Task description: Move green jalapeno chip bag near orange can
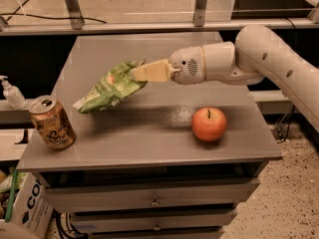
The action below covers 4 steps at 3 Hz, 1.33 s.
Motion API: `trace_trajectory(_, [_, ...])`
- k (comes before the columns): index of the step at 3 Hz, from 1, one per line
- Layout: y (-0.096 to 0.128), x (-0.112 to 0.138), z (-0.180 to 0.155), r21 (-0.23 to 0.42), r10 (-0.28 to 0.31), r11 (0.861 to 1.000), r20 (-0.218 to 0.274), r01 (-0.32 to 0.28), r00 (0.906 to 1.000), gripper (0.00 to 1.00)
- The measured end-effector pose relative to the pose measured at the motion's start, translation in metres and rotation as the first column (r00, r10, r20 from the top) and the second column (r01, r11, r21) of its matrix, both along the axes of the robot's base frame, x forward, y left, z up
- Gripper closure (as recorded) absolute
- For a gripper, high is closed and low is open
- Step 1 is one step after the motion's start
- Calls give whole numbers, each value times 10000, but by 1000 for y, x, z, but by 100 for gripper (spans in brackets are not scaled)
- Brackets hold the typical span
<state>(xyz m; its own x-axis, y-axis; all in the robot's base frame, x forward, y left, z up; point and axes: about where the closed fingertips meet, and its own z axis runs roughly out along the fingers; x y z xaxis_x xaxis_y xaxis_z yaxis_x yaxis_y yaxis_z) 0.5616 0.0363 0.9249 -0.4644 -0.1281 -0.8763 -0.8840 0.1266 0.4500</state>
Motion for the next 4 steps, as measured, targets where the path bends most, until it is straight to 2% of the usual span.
trace_trajectory(1, [9,-30,-10,19,893,9960,-52,-893,9960,100])
trace_trajectory(2, [20,-54,-23,-574,1584,9861,357,-1562,9867,100])
trace_trajectory(3, [28,-67,-34,-1276,1941,9748,798,-1831,9777,100])
trace_trajectory(4, [35,-72,-42,-2139,2273,9568,1281,-1969,9654,82])
